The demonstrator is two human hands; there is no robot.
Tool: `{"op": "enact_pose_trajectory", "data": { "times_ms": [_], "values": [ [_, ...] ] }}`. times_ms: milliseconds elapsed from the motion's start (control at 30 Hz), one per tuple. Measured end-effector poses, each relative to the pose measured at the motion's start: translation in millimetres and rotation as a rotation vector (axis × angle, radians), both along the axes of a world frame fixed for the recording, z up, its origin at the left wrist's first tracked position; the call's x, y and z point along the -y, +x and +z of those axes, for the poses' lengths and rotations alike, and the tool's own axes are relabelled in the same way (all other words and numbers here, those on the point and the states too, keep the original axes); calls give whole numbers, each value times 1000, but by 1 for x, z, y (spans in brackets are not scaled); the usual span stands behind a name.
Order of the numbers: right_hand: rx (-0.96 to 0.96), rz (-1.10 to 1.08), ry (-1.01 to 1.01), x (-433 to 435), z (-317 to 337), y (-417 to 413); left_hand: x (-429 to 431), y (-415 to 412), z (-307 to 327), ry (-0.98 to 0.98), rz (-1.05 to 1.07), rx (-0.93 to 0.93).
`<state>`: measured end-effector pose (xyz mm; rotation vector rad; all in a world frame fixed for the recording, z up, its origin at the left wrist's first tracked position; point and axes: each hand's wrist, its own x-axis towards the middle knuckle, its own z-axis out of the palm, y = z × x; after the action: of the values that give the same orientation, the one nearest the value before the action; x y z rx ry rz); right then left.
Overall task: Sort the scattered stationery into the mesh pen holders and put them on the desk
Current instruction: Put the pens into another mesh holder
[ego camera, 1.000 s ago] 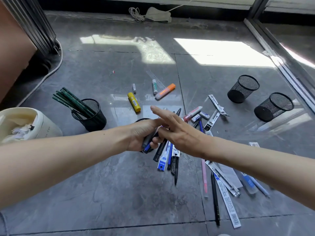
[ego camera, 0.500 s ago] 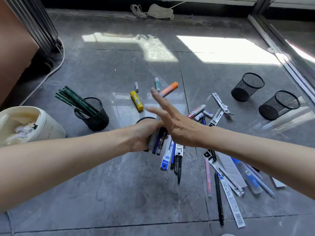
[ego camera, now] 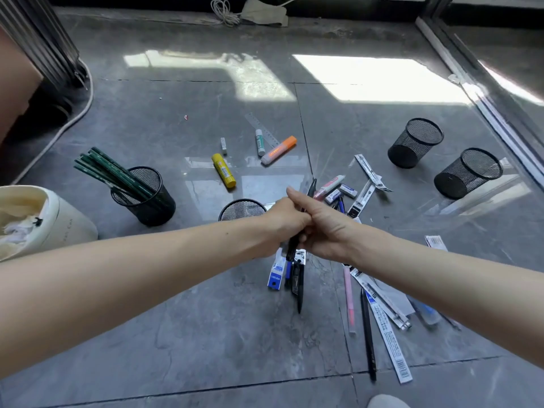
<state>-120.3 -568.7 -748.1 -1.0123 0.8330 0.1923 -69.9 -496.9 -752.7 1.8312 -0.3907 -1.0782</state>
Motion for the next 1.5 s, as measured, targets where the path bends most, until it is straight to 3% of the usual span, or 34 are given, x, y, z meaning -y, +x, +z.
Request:
{"op": "enact_pose_trajectory", "data": {
  "times_ms": [133,267,400,467,567,633,800,933,1167,1333,1500],
  "values": [
    [-91,-82,-11,13,-16,-17,6,-15,-13,-35,-64,-252],
    [-119,-178,-64,27,-31,-28,21,-30,-22,48,-111,-209],
    [14,13,-99,39,-31,-32,24,-26,-19,-63,-108,-251],
    [104,122,-66,42,-30,-27,13,-13,-20,-122,-53,-85],
    [90,252,-173,44,-30,-16,-15,15,-22,-174,119,278],
    [125,311,-291,35,-23,-4,-32,28,-19,-202,188,362],
    [312,305,-445,-2,0,39,-41,52,-21,-221,104,412],
    [365,223,-502,-13,9,53,-44,65,-19,-184,75,458],
    [400,237,-558,-13,-2,53,-54,69,-18,-74,-176,497],
    [418,364,-733,-15,-8,49,-68,75,-20,-83,-310,613],
    [381,507,-974,-21,-12,46,-77,73,-23,86,-312,608]
  ]
}}
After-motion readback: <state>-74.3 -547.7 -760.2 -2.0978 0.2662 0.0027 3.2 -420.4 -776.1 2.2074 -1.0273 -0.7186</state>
